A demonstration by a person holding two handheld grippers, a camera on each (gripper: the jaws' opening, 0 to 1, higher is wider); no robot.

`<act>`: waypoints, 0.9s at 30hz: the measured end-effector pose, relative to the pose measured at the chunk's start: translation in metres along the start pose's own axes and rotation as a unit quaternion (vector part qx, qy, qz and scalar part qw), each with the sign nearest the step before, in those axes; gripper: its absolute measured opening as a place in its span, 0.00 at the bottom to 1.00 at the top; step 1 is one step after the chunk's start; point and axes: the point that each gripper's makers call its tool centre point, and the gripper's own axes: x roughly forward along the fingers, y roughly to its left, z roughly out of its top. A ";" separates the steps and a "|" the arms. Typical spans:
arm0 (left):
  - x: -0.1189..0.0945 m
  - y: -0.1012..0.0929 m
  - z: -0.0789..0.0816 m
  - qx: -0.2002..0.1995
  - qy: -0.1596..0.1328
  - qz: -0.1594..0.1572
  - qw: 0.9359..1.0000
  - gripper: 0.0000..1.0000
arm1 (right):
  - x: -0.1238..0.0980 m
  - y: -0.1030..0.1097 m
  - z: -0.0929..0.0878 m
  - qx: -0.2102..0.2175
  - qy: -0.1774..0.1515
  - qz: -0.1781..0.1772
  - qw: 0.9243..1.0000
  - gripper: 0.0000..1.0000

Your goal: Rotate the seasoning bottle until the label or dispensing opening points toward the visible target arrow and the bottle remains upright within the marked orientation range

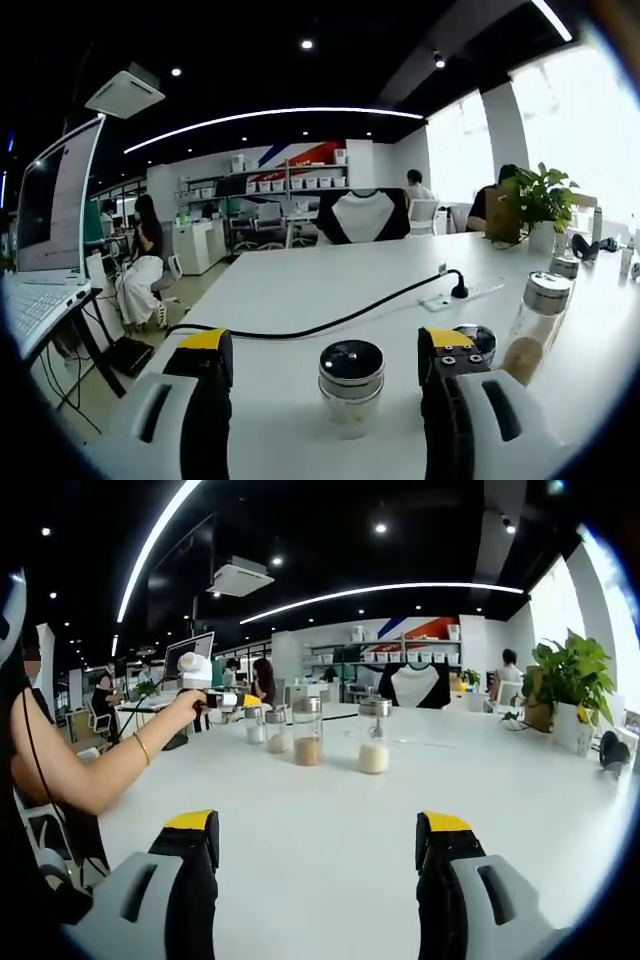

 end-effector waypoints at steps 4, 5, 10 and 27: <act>0.013 0.005 -0.003 0.003 0.006 -0.003 1.000 0.78 | 0.004 -0.001 0.001 -0.006 0.001 0.000 1.000 0.81; 0.015 0.006 -0.004 0.004 0.007 -0.003 1.000 0.78 | 0.005 -0.001 0.001 -0.004 0.000 0.001 1.000 0.81; 0.017 0.001 -0.011 0.002 0.015 -0.008 1.000 0.78 | 0.010 0.005 0.001 -0.001 -0.002 0.009 1.000 0.81; 0.022 0.003 -0.029 -0.003 0.035 -0.006 0.999 0.75 | 0.003 0.004 -0.010 0.008 0.008 0.004 1.000 0.81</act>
